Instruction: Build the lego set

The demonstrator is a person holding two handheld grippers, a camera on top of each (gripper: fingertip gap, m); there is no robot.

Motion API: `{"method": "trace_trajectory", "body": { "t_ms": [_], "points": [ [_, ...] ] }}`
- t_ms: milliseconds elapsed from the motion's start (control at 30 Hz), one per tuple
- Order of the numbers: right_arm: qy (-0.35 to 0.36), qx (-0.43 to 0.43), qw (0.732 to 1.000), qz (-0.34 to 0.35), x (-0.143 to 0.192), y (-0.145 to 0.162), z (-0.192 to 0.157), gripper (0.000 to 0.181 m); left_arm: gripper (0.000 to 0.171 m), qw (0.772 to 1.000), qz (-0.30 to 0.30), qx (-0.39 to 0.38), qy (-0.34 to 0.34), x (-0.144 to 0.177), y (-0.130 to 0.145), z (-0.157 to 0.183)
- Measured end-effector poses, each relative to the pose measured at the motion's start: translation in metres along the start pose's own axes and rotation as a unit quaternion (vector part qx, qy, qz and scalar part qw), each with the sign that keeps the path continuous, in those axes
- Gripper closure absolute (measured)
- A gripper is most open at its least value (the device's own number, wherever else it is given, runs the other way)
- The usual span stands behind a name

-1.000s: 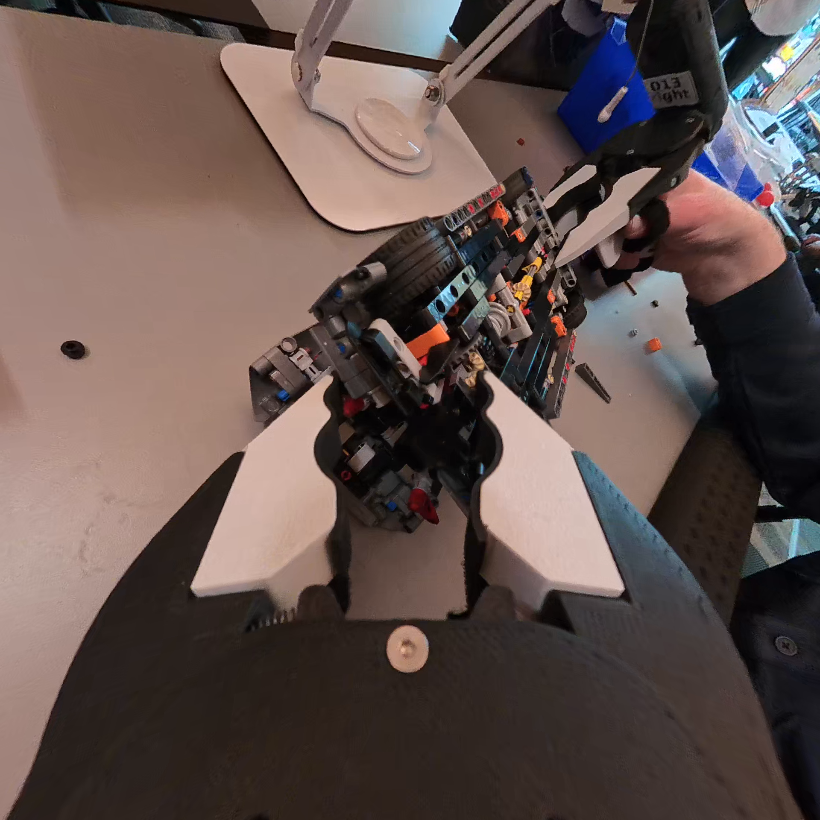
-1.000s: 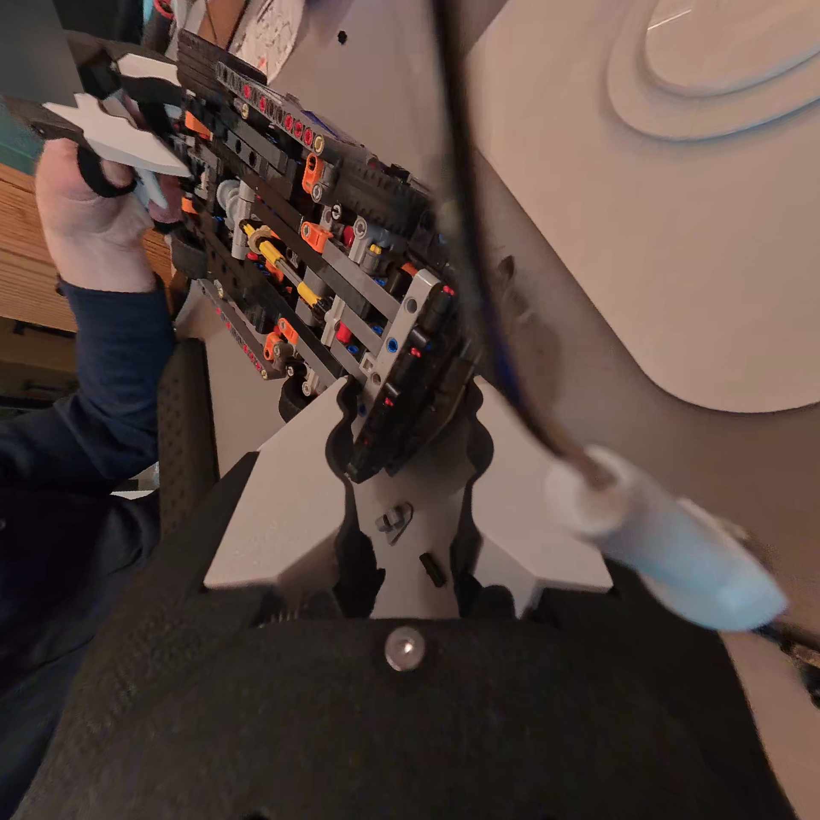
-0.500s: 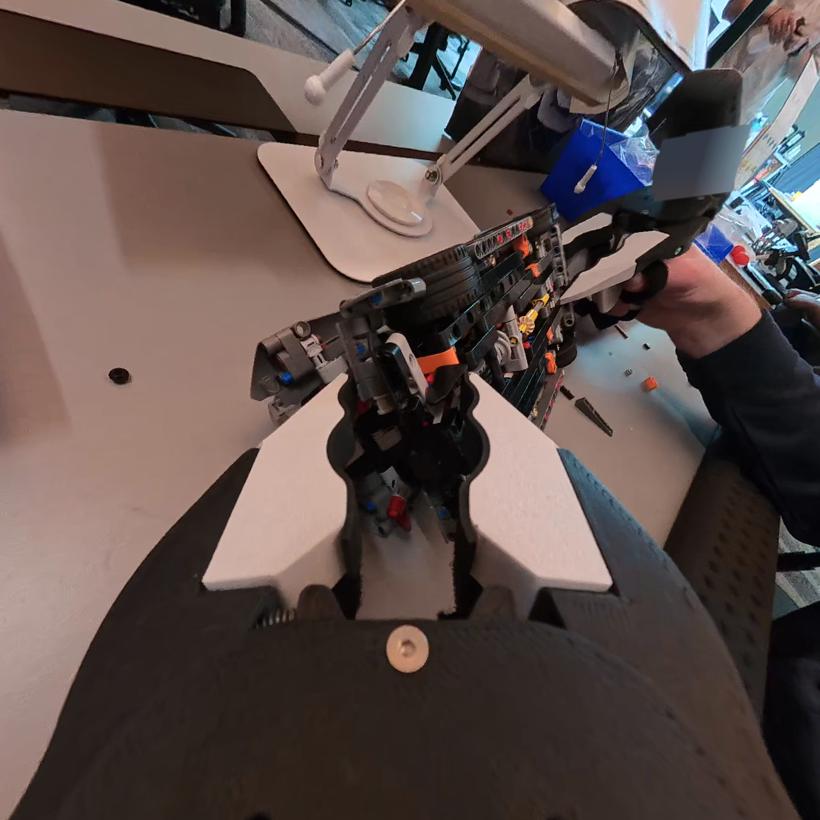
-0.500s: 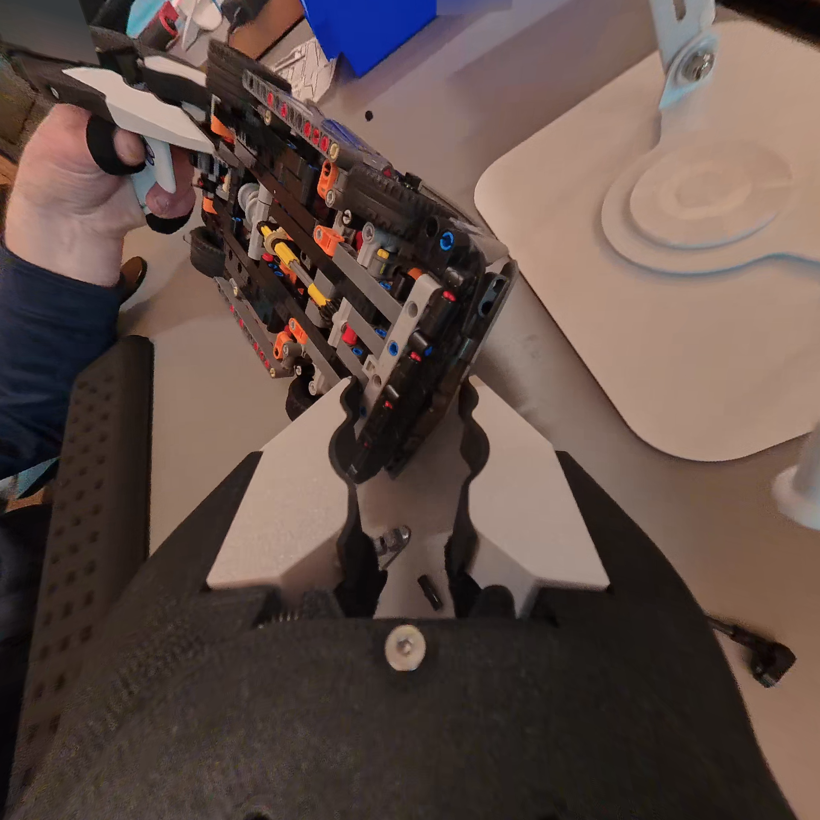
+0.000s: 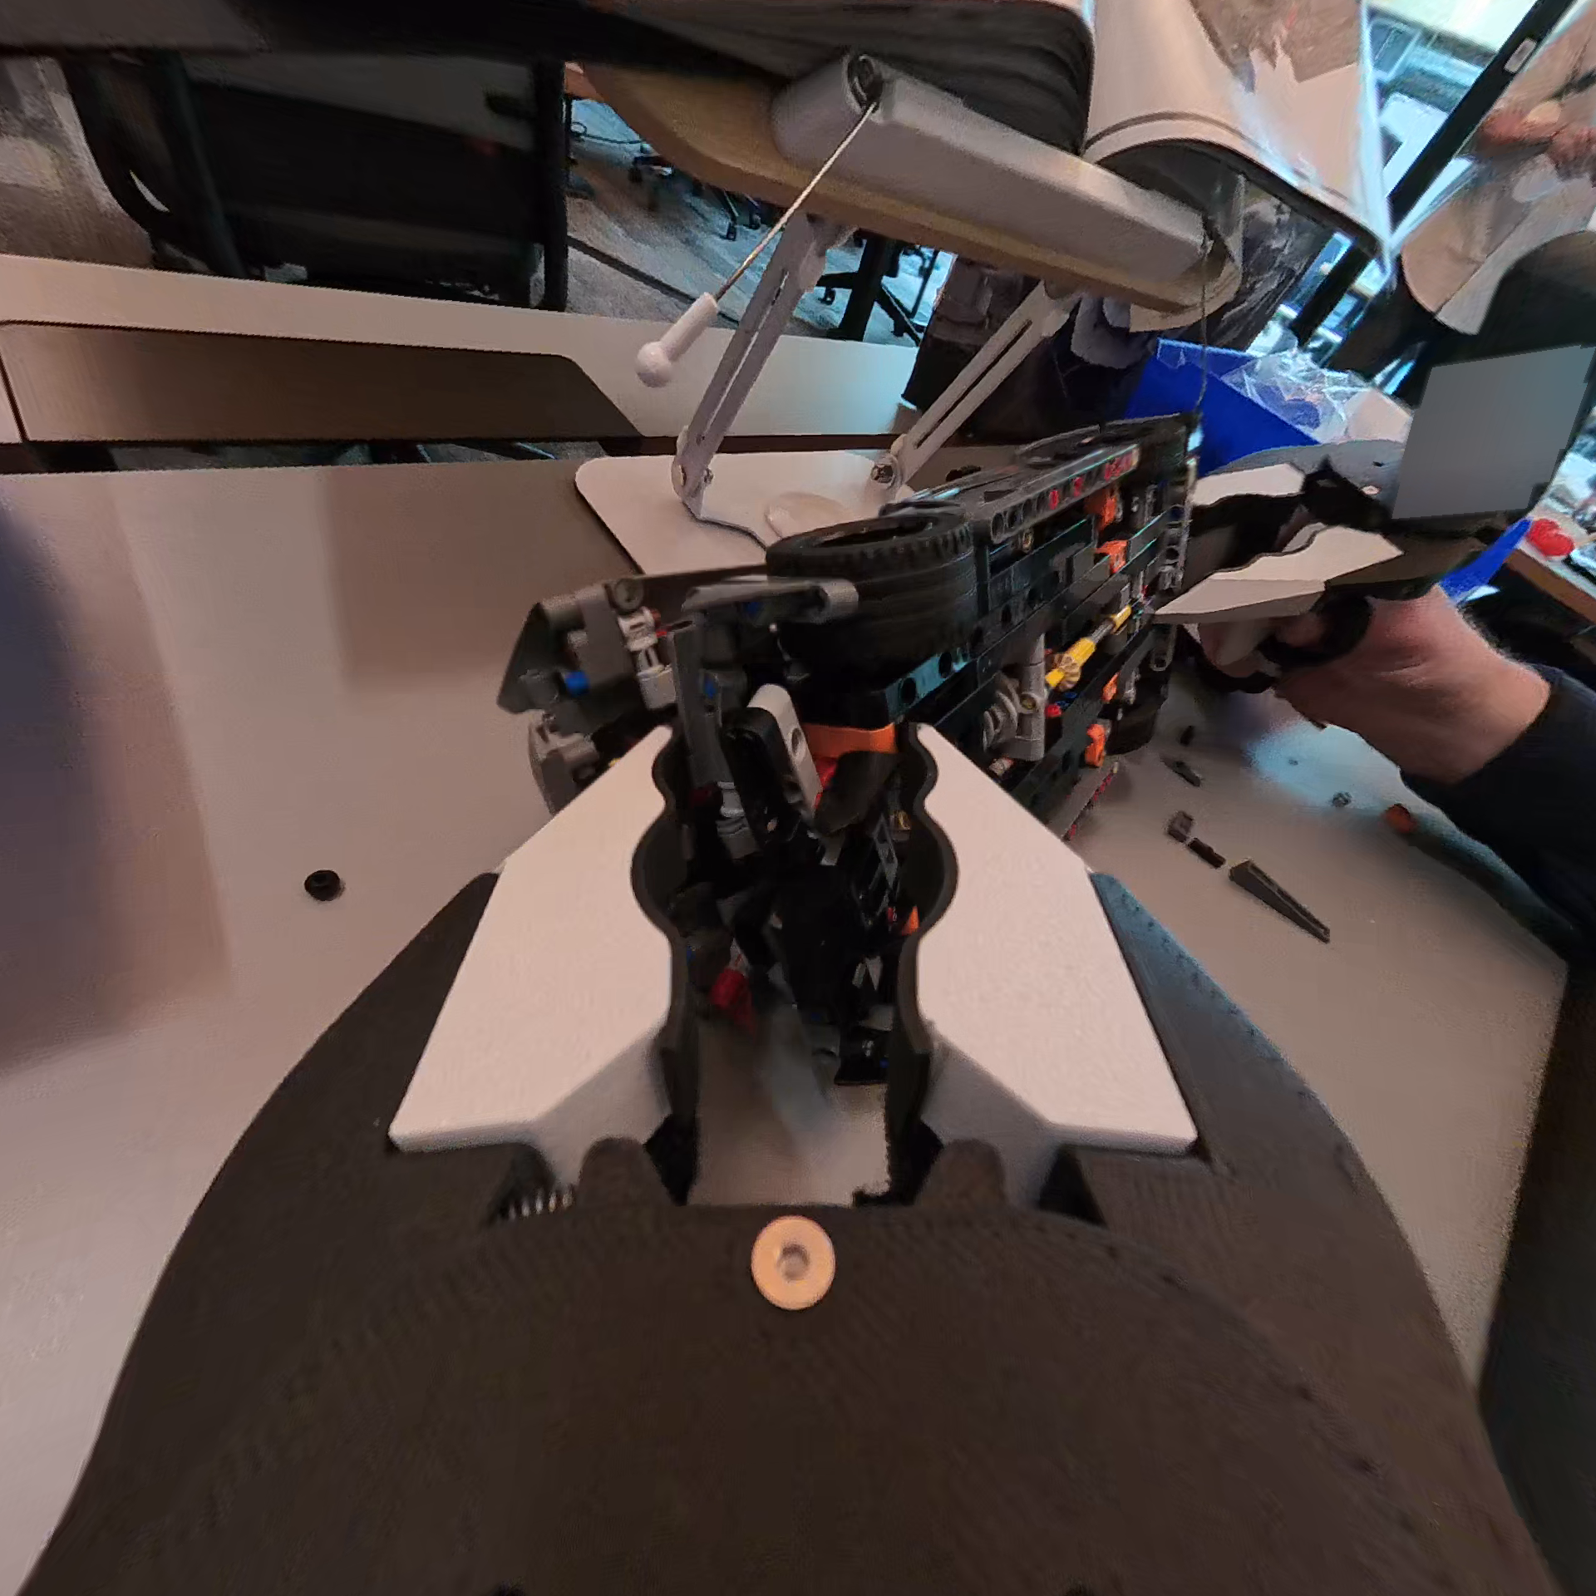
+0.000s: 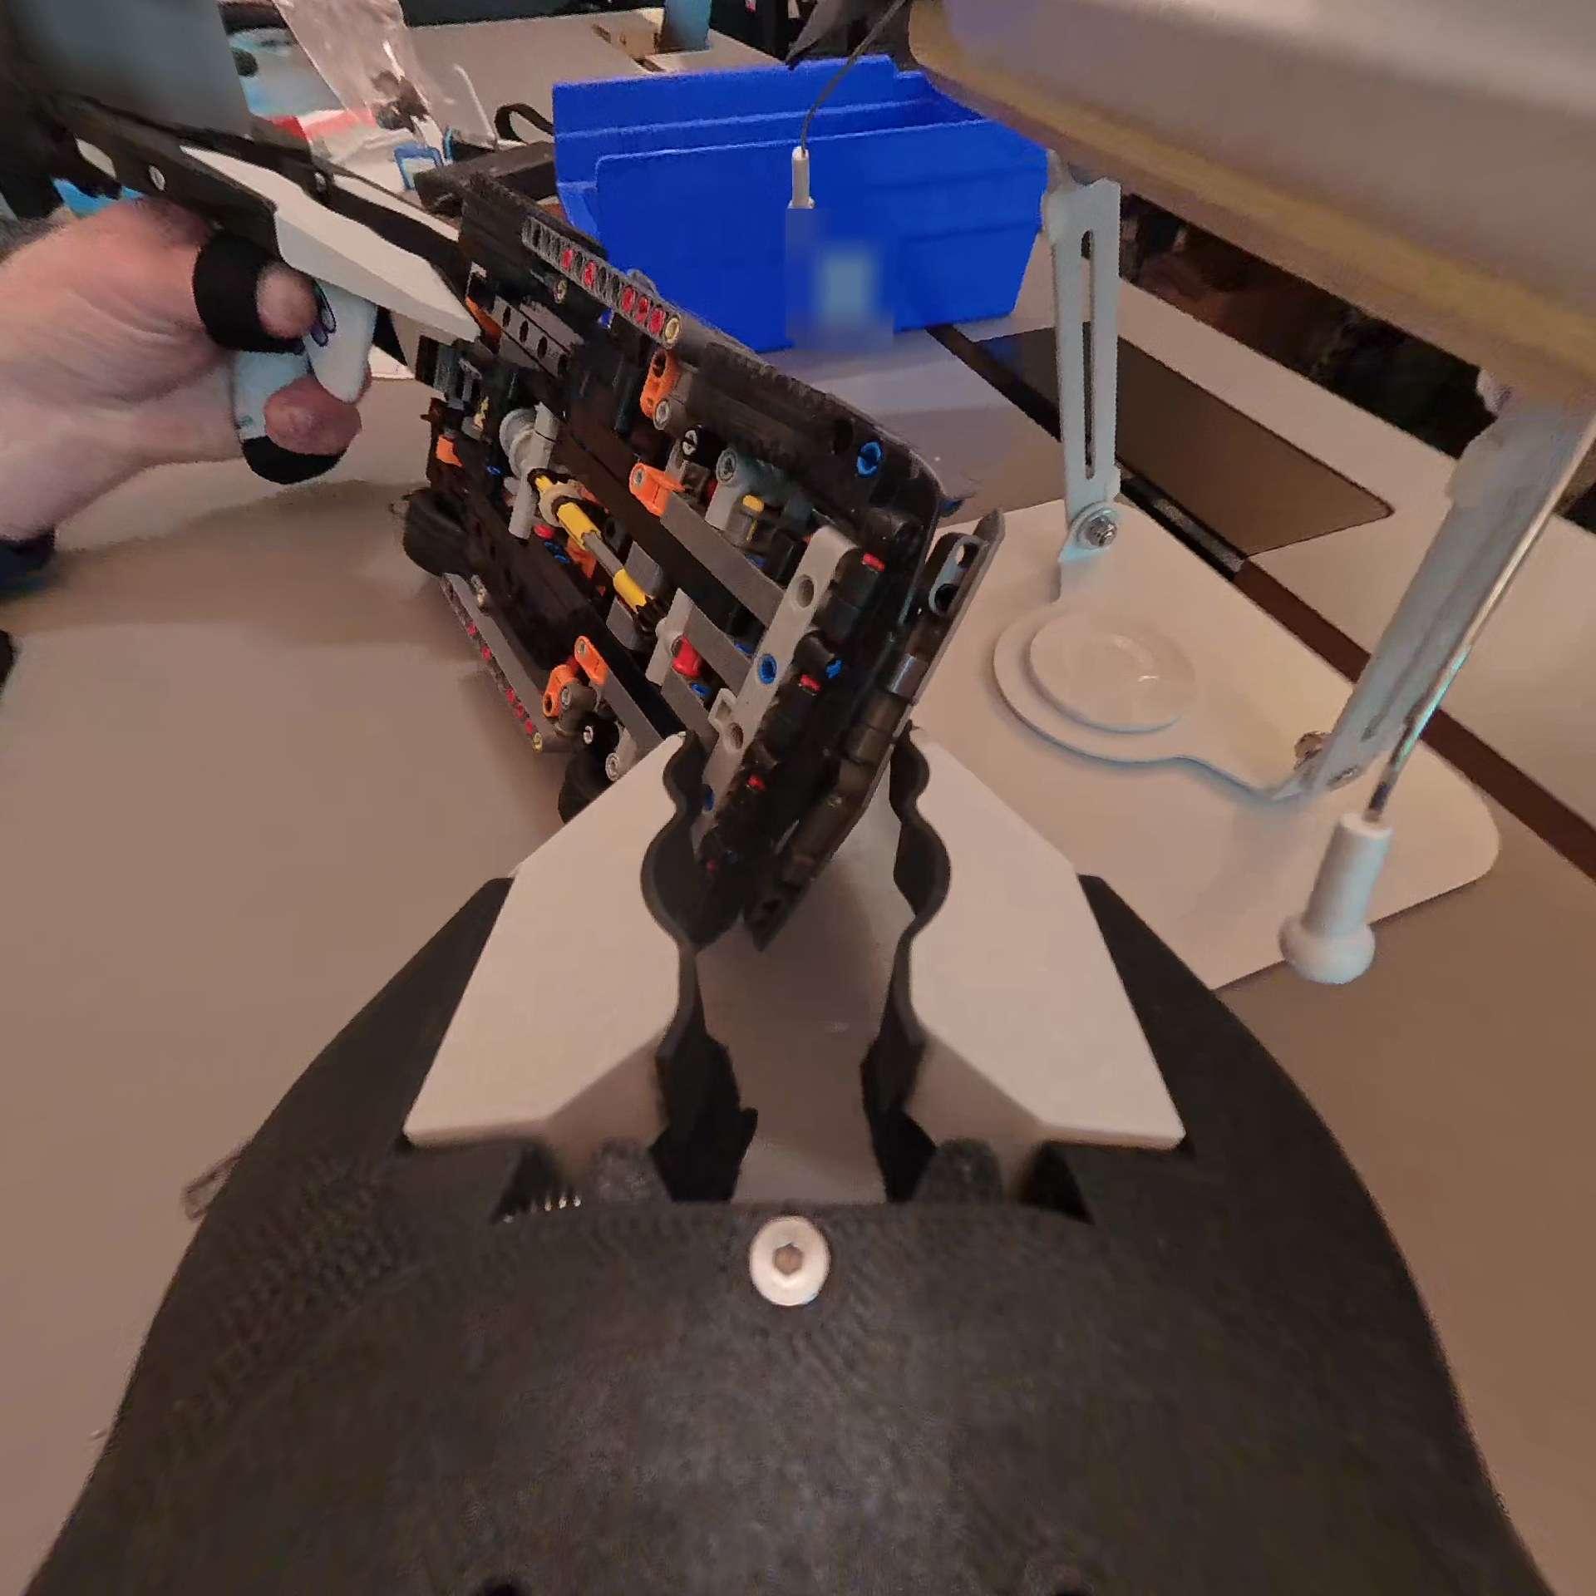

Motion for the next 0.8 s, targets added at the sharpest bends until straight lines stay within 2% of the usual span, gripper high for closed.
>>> {"method": "trace_trajectory", "body": {
  "t_ms": [200,367,533,800],
  "points": [
    [0.006,0.07,0.997,-0.029,0.01,0.006,-0.009,0.138,0.126,0.999,0.0,-0.031,0.01,0.002,0.009,0.012],
    [-0.008,0.128,0.99,-0.057,0.019,0.015,-0.02,0.135,0.128,0.996,-0.006,-0.089,0.03,0.012,0.017,0.034],
    [-0.03,0.156,0.984,-0.076,0.033,0.021,-0.03,0.14,0.129,0.989,-0.022,-0.142,0.031,0.02,0.027,0.053],
    [-0.025,0.196,0.977,-0.085,0.046,0.021,-0.041,0.145,0.132,0.985,-0.019,-0.166,0.034,0.031,0.032,0.07]
  ]
}}
Point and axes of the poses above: each gripper's, where its closed fingertips meet, x back along the fingers, y out of its underside, z = x × y across the jaws, the point moved 6 cm from there along x, back along the fingers, and after that the axes turned 13 degrees about y, right-handed, at the moved point
